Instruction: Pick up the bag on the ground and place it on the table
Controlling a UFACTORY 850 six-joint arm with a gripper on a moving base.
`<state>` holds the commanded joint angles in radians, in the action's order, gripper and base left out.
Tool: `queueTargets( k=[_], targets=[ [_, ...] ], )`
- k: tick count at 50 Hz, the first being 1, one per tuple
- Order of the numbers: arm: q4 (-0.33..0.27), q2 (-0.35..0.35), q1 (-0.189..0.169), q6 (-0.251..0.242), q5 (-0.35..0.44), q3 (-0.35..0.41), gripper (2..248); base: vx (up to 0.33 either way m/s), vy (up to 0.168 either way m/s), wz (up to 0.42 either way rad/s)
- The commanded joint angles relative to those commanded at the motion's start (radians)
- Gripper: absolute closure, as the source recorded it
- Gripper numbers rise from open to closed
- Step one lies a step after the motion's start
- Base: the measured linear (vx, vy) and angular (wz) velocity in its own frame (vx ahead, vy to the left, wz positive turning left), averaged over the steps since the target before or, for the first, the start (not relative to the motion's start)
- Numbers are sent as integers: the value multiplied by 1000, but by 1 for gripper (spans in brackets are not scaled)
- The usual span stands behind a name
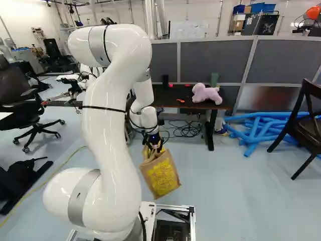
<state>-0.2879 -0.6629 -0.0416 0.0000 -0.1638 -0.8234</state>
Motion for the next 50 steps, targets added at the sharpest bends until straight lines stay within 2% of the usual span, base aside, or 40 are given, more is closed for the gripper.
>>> queueTargets(
  k=[19, 50],
  targets=[
    [20, 78, 4, 0, -45, 28, 229, 0, 0, 0],
    [26, 203, 28, 0, -201, 57, 229, 0, 0, 0]
  ],
)
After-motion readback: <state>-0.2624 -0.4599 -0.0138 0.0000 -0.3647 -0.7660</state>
